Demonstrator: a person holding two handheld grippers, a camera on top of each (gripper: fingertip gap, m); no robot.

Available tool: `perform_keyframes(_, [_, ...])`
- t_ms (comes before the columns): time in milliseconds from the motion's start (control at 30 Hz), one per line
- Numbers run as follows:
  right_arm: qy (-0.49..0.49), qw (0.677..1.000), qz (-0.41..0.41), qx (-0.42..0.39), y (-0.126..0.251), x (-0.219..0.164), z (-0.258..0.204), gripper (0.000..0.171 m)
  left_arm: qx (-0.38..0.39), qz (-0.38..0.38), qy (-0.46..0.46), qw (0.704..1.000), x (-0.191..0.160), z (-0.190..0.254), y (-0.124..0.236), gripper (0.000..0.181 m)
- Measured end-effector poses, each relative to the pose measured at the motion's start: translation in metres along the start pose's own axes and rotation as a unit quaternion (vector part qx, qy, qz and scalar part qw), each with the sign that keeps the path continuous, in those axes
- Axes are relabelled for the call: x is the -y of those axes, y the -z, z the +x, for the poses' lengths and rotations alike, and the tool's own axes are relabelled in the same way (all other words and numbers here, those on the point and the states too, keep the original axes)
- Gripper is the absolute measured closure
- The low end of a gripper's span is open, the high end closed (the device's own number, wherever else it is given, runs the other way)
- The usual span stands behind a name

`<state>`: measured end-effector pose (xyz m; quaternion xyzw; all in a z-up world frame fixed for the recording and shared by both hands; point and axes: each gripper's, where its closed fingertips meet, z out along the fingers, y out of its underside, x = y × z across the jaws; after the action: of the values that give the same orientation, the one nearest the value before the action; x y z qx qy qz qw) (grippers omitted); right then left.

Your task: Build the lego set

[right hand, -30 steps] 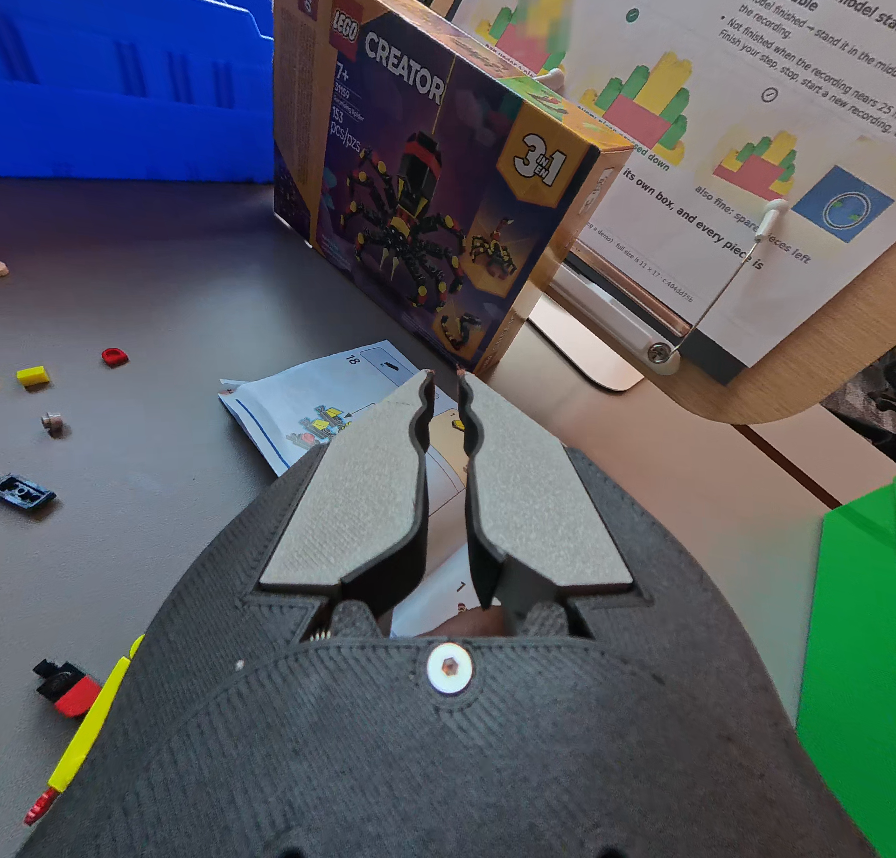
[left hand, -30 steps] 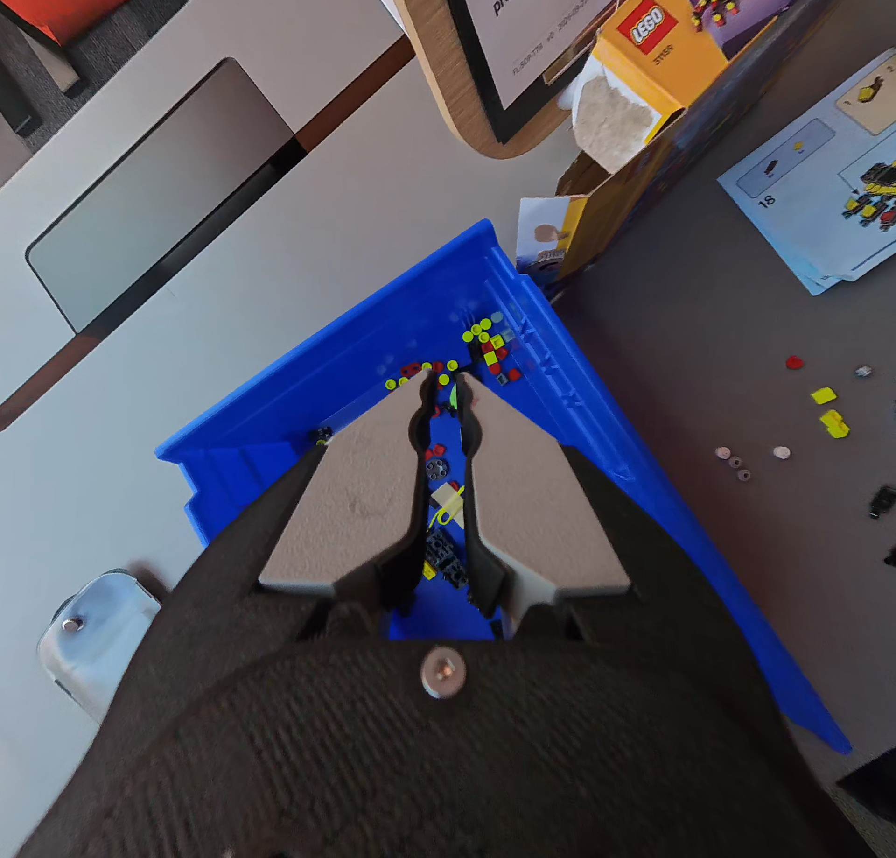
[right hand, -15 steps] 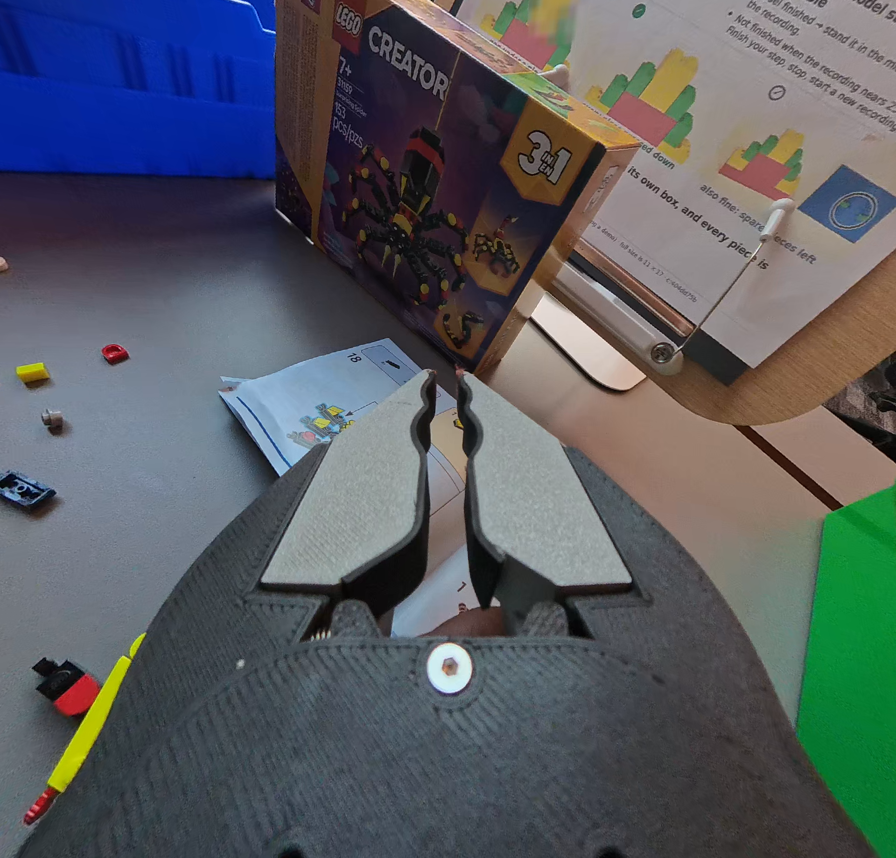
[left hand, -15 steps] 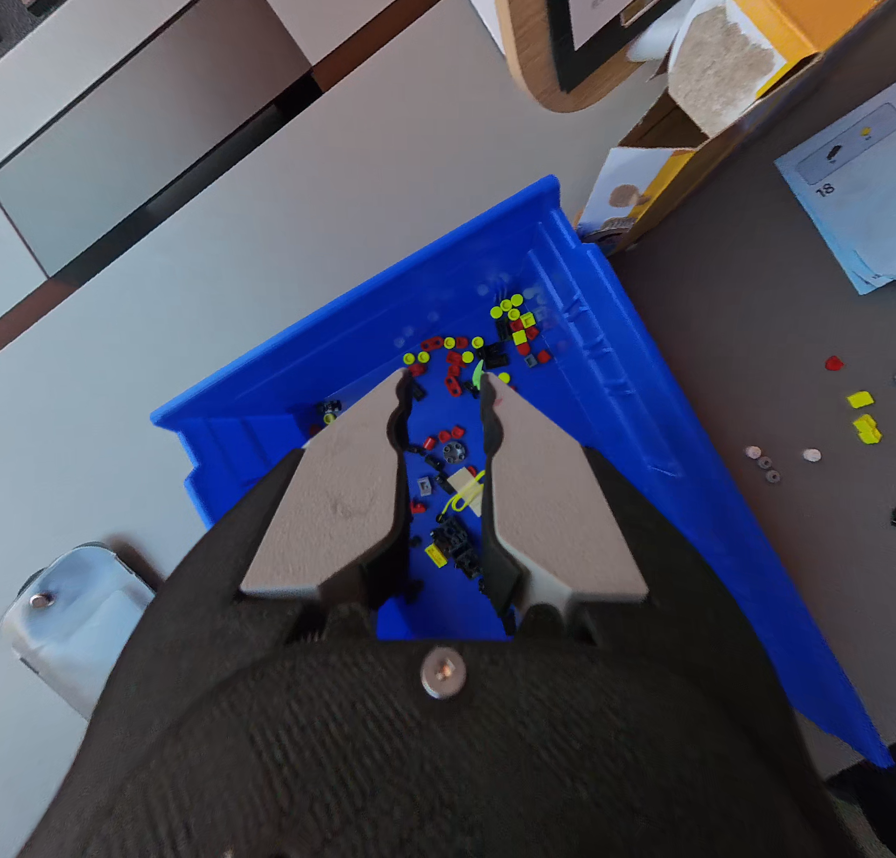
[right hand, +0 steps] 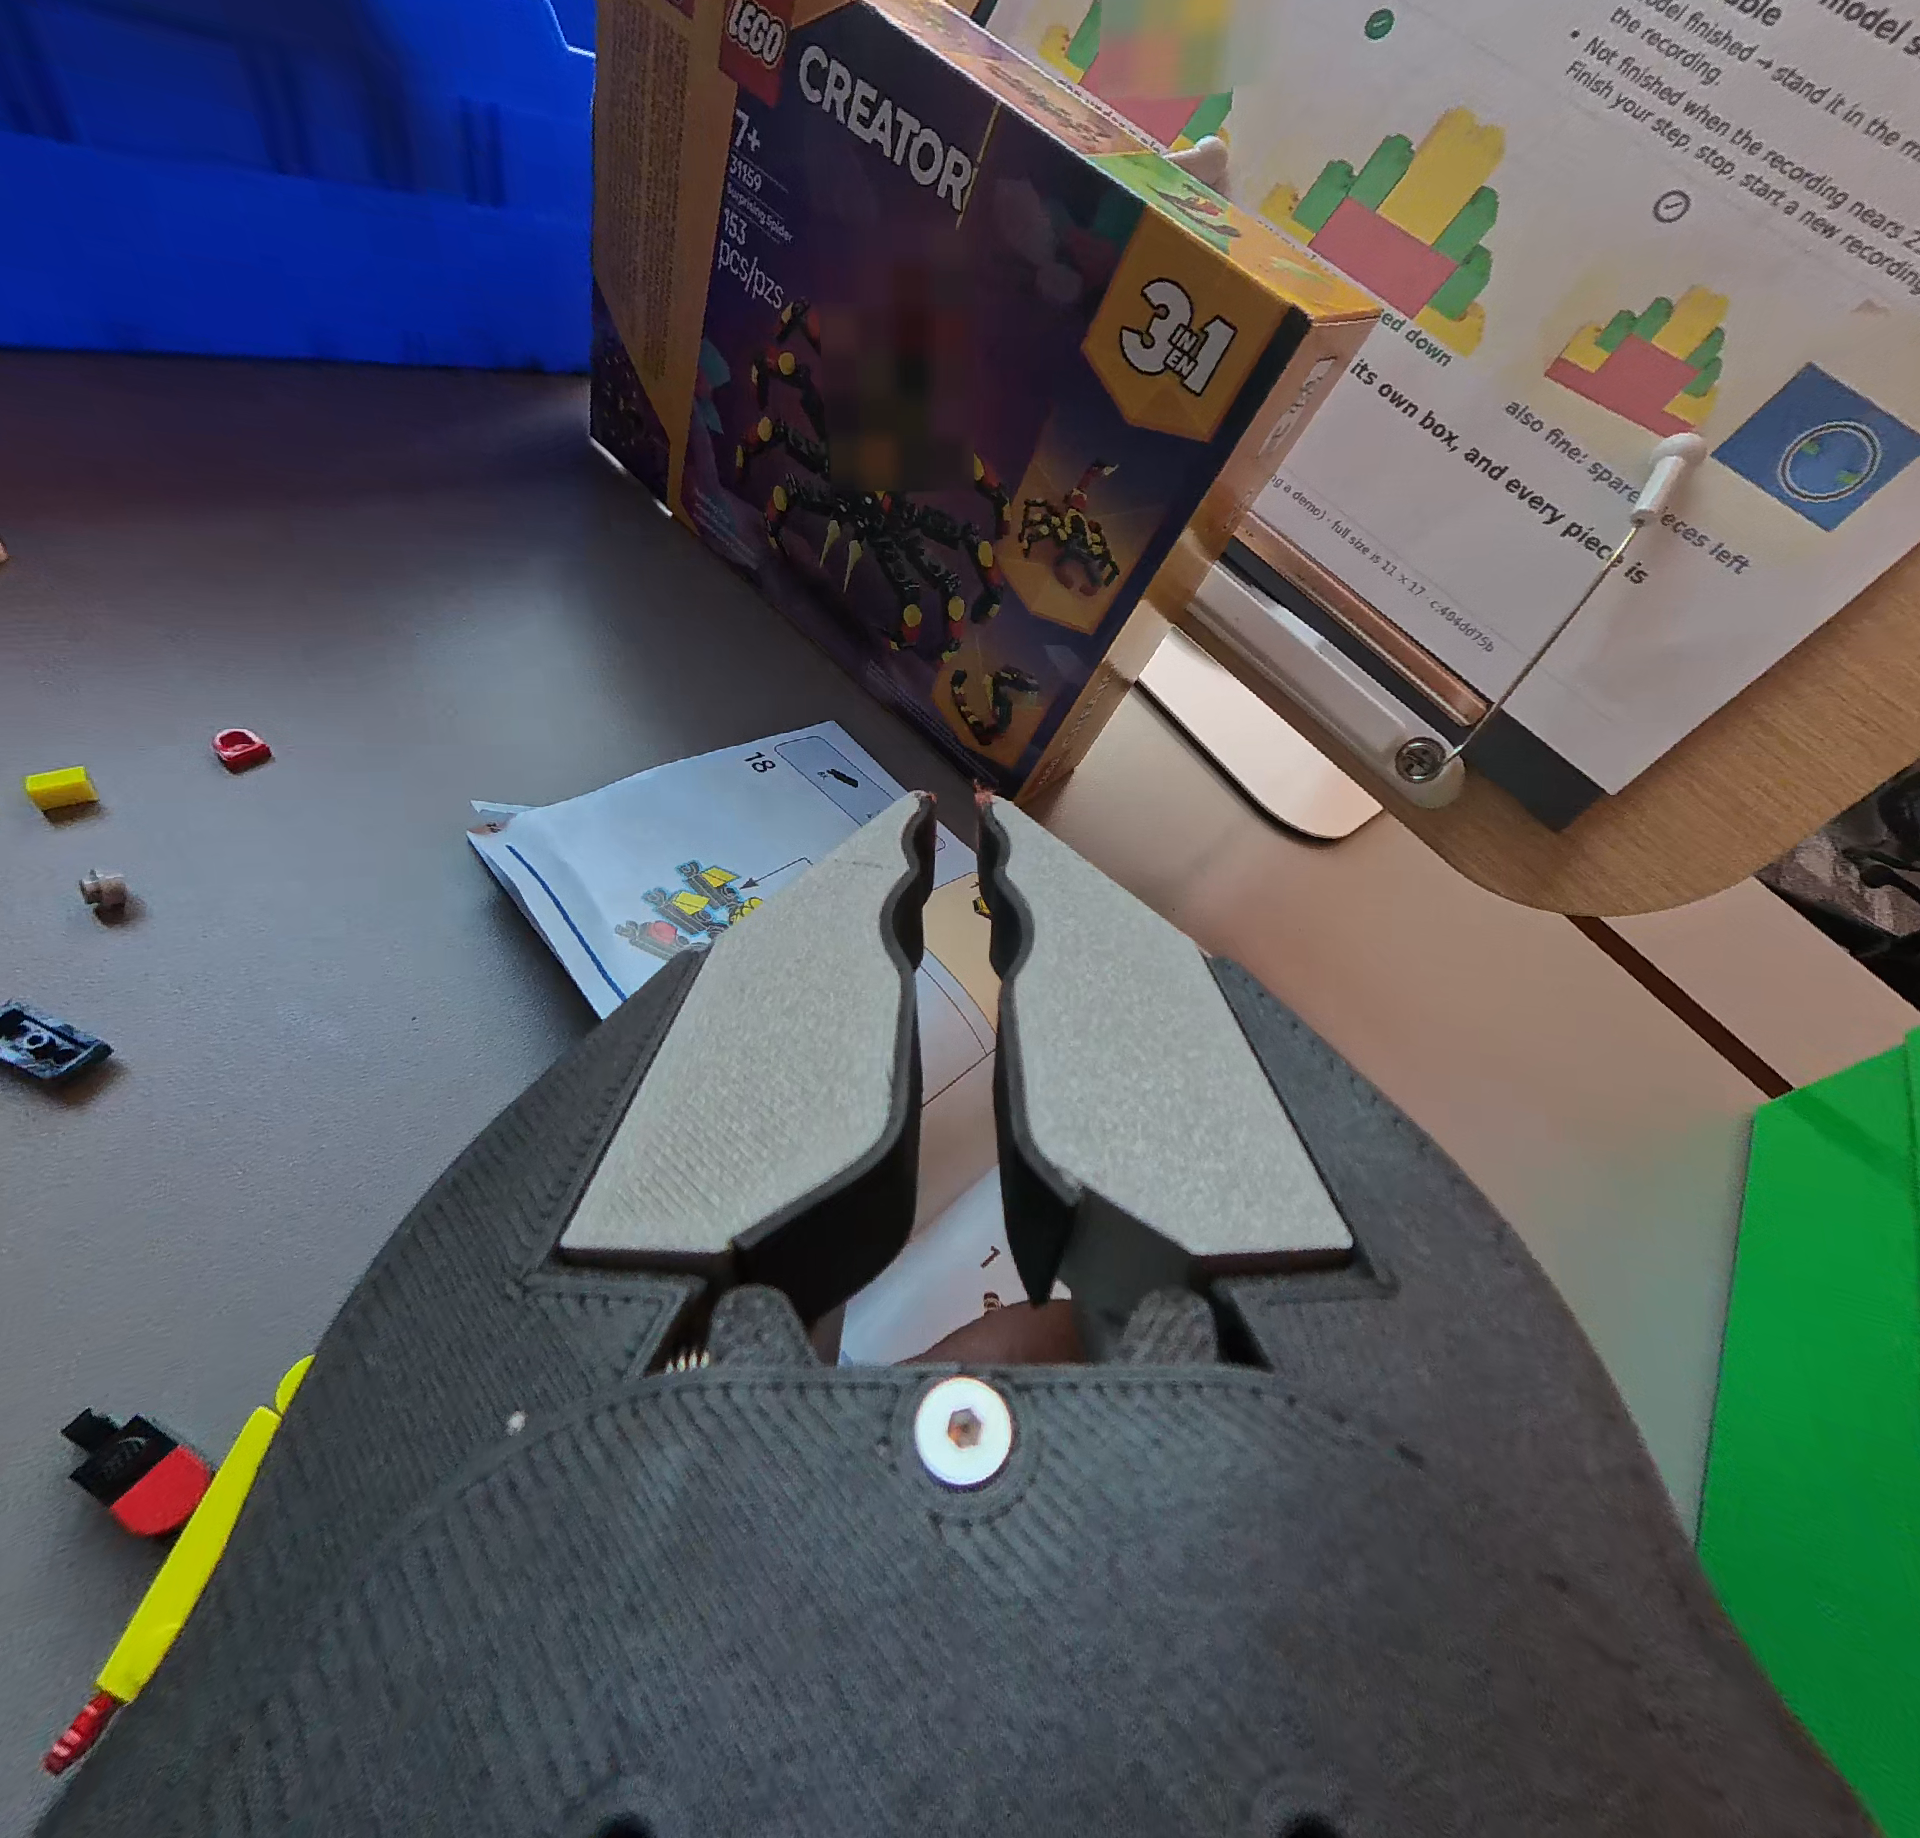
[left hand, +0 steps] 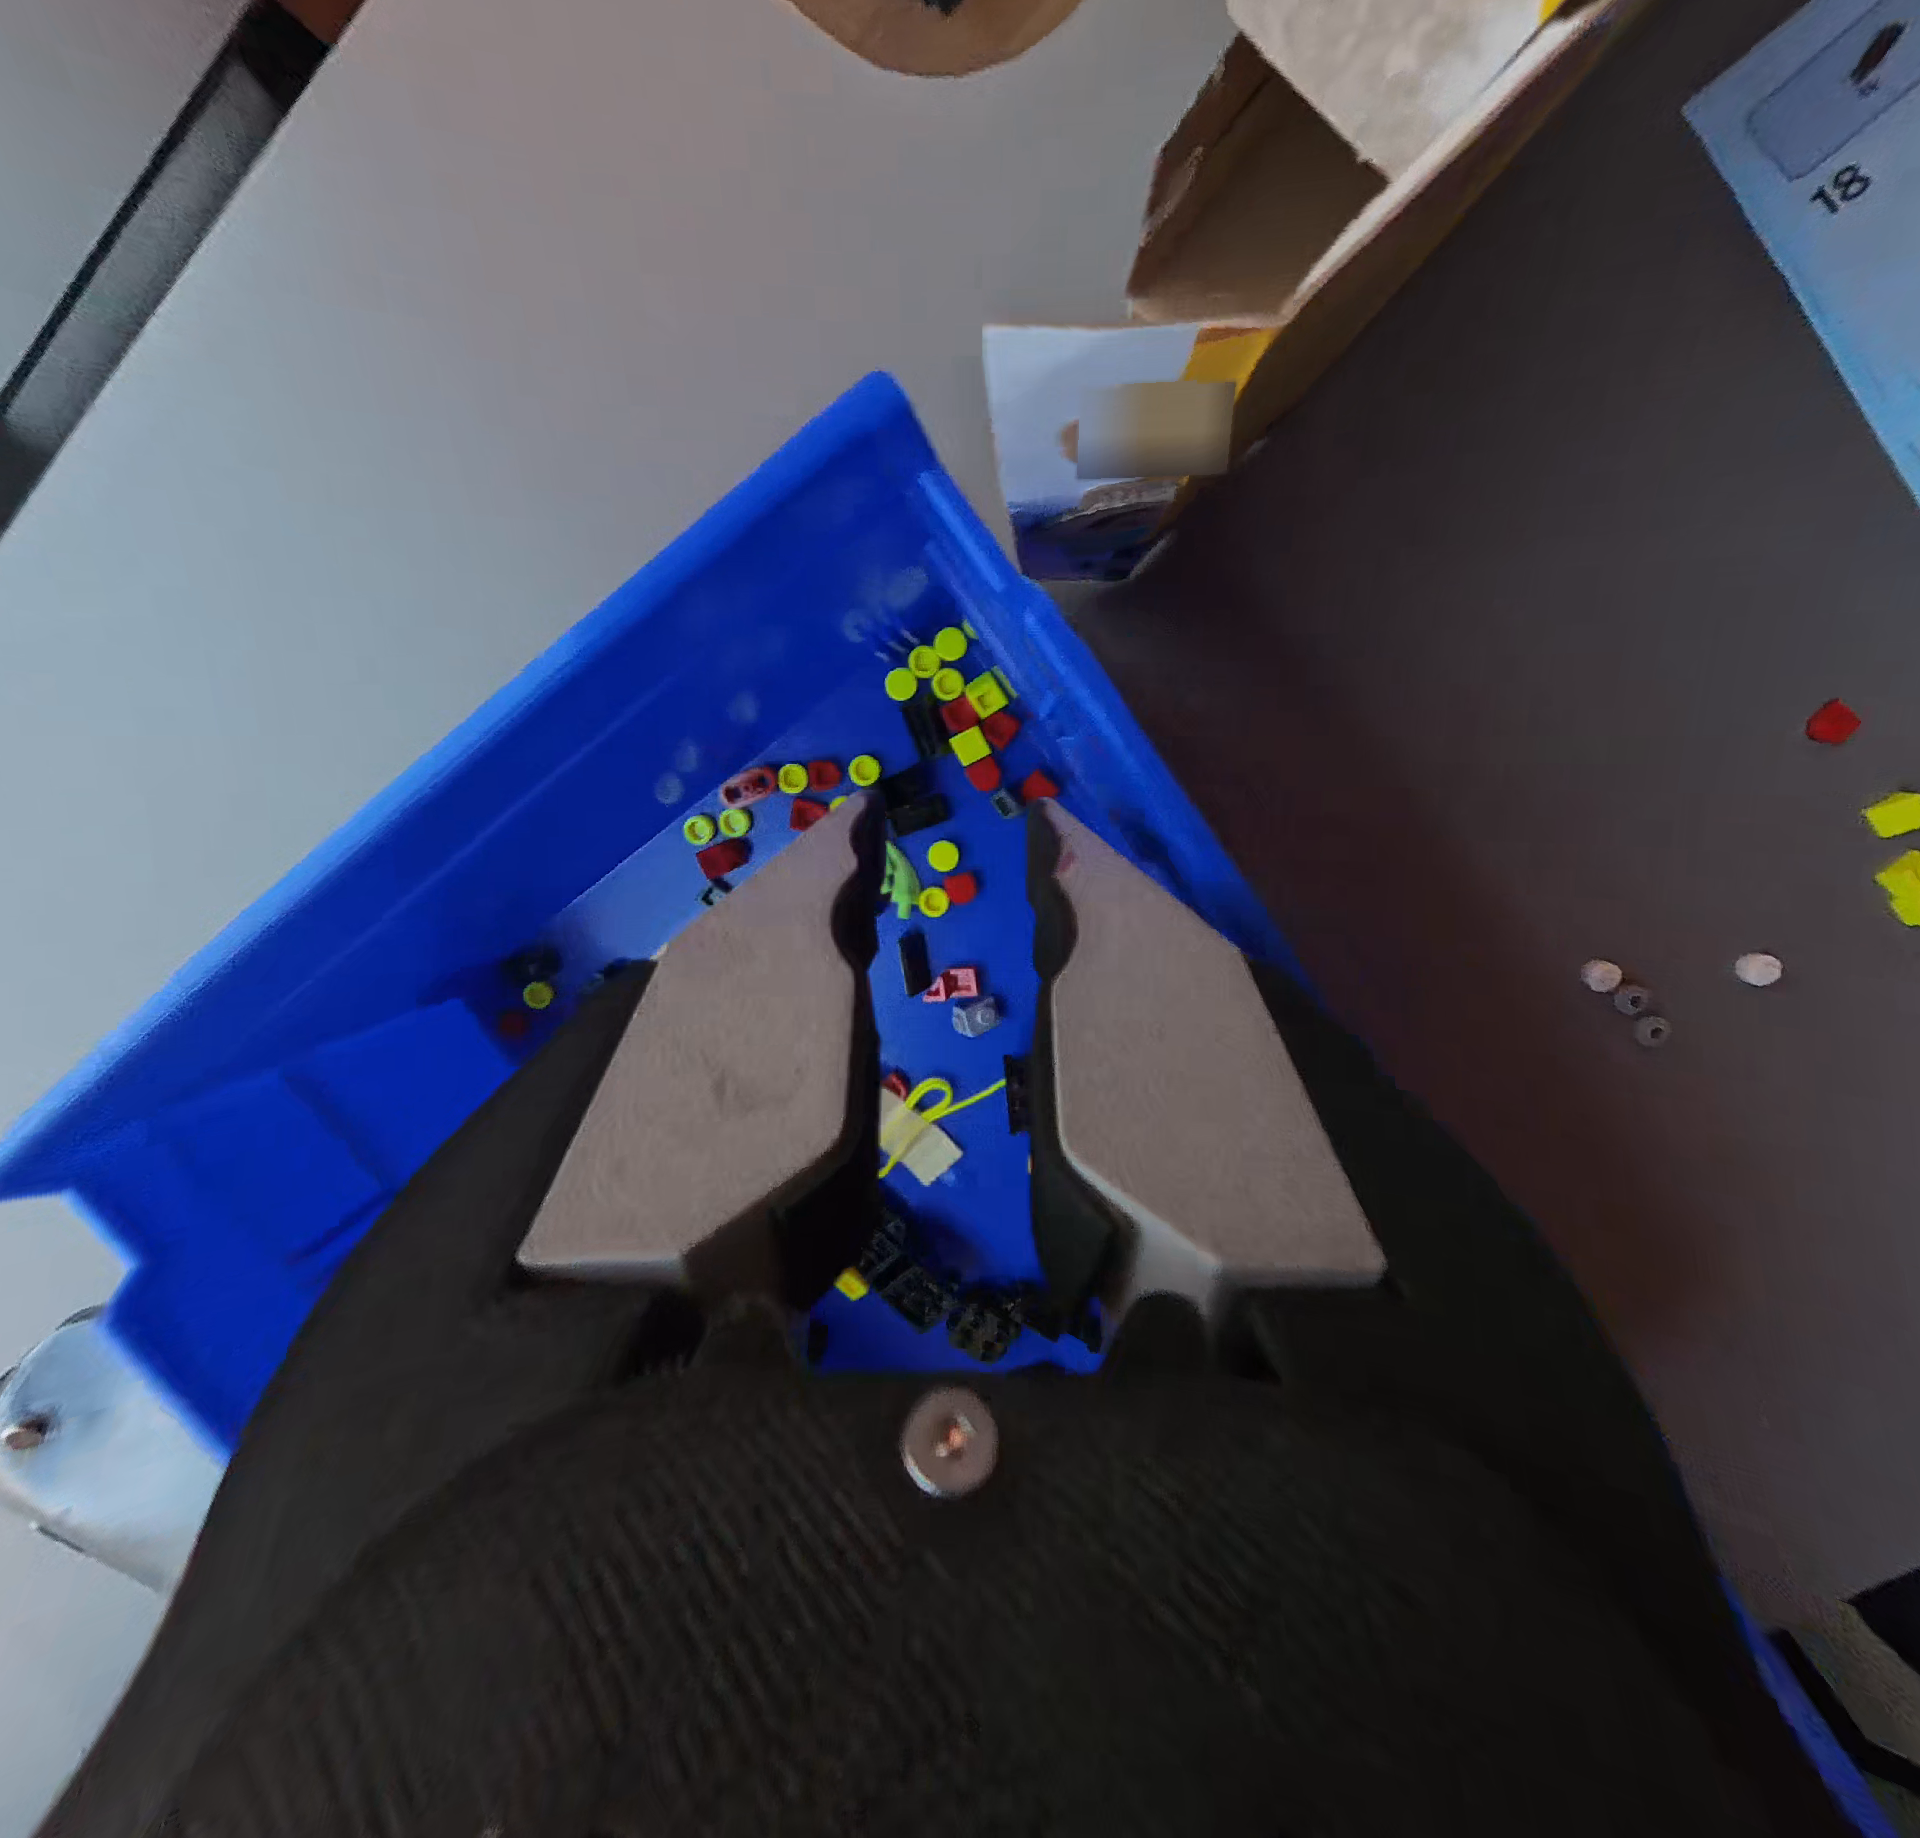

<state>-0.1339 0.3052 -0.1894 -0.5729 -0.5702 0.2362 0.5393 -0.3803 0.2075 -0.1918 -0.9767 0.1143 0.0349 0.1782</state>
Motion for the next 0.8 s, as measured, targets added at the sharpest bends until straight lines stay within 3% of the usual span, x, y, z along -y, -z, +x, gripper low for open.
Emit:
perform_keyframes(133, [-0.001, 1.0, 0.001, 0.002, 0.0, 0.0, 0.0, 0.167, 0.055, -0.047, -0.008, 0.997, -0.006, -0.007, -0.021, 0.181])
perform_keyframes(567, [0.007, 1.0, -0.005, 0.001, -0.003, -0.001, -0.002, 0.168, -0.055, -0.051, 0.103, 0.992, -0.015, 0.002, -0.05, 0.147])
perform_keyframes(733, [0.006, 1.0, -0.003, 0.001, -0.002, 0.0, -0.002, 0.168, -0.073, -0.041, 0.111, 0.99, -0.011, 0.002, -0.055, 0.148])
perform_keyframes(800, [0.007, 1.0, -0.003, 0.001, -0.002, 0.0, -0.002, 0.168, -0.052, -0.043, 0.105, 0.992, -0.011, -0.005, -0.057, 0.157])
